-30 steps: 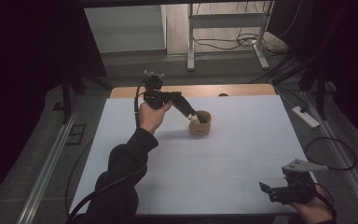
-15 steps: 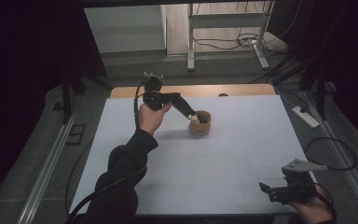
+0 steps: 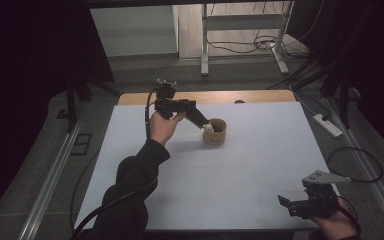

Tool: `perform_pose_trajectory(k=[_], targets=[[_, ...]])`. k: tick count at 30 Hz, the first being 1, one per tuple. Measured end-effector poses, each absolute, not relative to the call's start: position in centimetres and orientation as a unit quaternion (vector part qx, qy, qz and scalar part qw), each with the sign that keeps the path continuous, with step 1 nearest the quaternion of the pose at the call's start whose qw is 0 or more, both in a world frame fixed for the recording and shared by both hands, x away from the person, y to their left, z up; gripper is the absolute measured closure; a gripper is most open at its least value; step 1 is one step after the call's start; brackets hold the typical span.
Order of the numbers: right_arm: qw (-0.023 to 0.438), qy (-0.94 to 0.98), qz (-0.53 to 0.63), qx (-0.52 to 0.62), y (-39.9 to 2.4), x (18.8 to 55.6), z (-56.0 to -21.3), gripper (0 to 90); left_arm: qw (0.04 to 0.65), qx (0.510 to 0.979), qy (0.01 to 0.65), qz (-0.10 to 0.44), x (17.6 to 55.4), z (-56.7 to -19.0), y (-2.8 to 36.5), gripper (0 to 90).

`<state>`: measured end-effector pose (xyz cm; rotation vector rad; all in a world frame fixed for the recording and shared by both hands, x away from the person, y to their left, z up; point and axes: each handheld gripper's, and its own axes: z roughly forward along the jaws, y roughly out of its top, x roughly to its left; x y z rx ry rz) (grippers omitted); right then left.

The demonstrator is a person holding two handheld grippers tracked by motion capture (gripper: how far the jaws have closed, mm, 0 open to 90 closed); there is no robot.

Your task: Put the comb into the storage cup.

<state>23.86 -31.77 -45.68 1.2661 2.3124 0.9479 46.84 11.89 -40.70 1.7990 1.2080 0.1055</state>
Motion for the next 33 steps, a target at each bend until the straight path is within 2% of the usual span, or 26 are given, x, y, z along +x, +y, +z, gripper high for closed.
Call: perform_pose_trajectory(k=[15, 22, 33], targets=[[0.169, 0.815, 0.333, 0.443, -31.7, 23.9, -45.7, 0.1, 0.450, 0.748, 0.476, 0.102, 46.1, -40.5, 11.5, 28.2], [0.169, 0.815, 0.333, 0.443, -31.7, 23.9, -45.7, 0.1, 0.444, 0.759, 0.459, 0.129, 45.6, -40.3, 11.6, 11.2], [0.169, 0.817, 0.334, 0.439, -31.7, 23.8, -45.7, 0.1, 0.440, 0.772, 0.430, 0.156, 44.8, -39.7, 11.9, 4.1]])
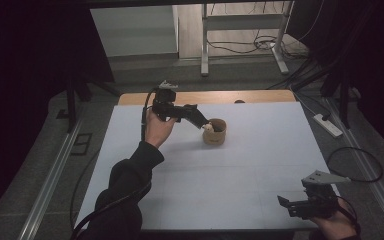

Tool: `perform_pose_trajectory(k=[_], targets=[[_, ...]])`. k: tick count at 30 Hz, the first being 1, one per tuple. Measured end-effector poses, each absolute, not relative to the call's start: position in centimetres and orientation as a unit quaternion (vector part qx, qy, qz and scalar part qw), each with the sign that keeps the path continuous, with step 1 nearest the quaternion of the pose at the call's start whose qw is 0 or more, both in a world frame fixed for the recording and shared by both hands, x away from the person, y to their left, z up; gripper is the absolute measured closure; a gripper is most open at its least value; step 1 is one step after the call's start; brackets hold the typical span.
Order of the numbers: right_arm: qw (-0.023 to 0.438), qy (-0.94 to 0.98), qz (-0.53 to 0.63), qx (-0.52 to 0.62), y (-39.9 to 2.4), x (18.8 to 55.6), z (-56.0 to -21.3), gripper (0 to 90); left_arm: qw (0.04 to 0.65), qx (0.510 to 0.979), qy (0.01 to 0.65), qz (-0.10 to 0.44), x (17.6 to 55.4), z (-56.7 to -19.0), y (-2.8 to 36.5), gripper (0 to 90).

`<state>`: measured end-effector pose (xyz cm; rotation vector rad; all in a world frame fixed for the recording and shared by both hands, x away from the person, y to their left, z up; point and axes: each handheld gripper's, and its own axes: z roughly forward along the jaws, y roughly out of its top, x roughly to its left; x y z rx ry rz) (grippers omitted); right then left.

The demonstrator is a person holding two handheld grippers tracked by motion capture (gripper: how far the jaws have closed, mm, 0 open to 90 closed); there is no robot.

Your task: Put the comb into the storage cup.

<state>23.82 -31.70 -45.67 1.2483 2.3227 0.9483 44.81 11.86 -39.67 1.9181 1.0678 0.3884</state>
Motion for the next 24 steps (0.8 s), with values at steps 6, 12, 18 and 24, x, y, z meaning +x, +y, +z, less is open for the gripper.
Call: perform_pose_trajectory(k=[6, 12, 18, 24], targets=[[0.169, 0.816, 0.334, 0.441, -31.7, 23.8, -45.7, 0.1, 0.442, 0.775, 0.420, 0.169, 44.3, -39.5, 12.0, 0.9], [0.171, 0.817, 0.332, 0.440, -31.6, 23.8, -45.7, 0.1, 0.446, 0.774, 0.417, 0.166, 44.0, -39.4, 12.4, 0.0], [0.171, 0.818, 0.331, 0.439, -31.6, 23.8, -45.7, 0.1, 0.453, 0.774, 0.410, 0.166, 43.5, -39.3, 12.7, 0.0], [0.170, 0.818, 0.331, 0.439, -31.6, 23.8, -45.7, 0.1, 0.464, 0.772, 0.397, 0.174, 43.1, -39.3, 13.0, 0.0]])
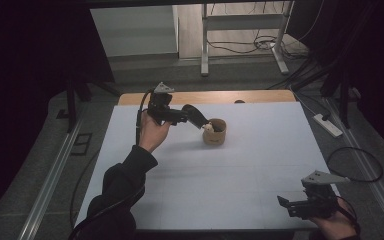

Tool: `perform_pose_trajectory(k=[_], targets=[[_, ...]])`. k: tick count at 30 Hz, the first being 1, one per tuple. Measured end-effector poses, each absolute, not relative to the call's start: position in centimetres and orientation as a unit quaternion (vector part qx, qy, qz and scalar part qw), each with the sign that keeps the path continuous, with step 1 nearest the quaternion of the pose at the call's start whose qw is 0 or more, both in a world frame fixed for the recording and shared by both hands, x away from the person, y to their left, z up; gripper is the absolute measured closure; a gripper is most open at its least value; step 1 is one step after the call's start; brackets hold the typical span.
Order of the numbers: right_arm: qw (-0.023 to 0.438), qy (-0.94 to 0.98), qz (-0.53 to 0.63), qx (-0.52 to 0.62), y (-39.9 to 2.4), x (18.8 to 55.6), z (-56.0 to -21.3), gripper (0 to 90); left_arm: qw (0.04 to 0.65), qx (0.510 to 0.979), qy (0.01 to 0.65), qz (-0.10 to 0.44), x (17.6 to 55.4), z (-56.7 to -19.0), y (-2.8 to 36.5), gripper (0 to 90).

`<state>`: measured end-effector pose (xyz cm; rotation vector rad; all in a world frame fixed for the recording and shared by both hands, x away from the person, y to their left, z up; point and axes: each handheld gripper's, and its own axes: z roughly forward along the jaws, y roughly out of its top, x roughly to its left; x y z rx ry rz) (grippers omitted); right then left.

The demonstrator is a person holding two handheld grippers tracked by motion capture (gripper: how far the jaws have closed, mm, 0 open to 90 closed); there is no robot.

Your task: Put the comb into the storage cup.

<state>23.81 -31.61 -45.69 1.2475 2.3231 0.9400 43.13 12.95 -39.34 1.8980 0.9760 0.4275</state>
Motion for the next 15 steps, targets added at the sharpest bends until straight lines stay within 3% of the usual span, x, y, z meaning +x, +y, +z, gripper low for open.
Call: perform_pose_trajectory(k=[15], targets=[[0.169, 0.818, 0.331, 0.439, -31.61, 23.86, -45.70, 0.1, 0.483, 0.779, 0.365, 0.160, 42.17, -39.55, 13.87, 0.2]])
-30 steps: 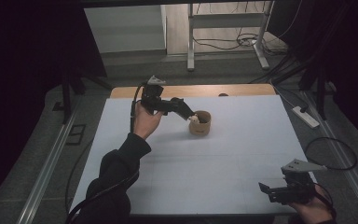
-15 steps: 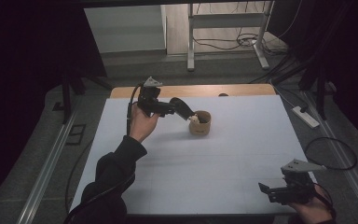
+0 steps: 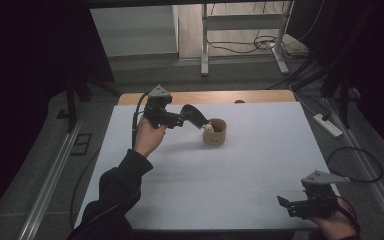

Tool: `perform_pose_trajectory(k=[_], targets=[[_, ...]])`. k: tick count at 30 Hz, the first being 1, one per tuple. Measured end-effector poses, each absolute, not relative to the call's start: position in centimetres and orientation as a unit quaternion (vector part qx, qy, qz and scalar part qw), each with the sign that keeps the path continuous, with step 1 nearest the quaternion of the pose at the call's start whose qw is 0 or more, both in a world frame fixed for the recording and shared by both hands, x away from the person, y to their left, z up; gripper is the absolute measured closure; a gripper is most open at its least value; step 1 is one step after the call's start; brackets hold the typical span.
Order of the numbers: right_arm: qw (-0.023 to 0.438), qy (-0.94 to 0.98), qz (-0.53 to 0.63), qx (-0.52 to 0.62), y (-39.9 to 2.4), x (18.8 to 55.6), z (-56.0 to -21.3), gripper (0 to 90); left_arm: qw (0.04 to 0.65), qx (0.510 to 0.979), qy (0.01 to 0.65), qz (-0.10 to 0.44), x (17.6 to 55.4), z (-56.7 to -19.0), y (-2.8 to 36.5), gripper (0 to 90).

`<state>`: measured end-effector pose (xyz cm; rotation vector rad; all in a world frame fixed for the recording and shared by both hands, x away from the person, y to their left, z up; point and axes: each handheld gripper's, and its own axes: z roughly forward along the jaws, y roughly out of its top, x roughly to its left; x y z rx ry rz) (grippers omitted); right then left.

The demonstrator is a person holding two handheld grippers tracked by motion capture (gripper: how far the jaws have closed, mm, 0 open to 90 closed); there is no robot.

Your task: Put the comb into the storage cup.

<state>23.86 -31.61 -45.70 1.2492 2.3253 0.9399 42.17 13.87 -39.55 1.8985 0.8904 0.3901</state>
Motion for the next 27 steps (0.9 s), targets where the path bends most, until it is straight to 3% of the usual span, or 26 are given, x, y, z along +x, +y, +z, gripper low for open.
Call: perform_pose_trajectory(k=[27], targets=[[0.172, 0.821, 0.332, 0.432, -31.5, 23.7, -45.7, 0.0, 0.501, 0.759, 0.383, 0.163, 39.0, -40.0, 16.2, 0.0]])
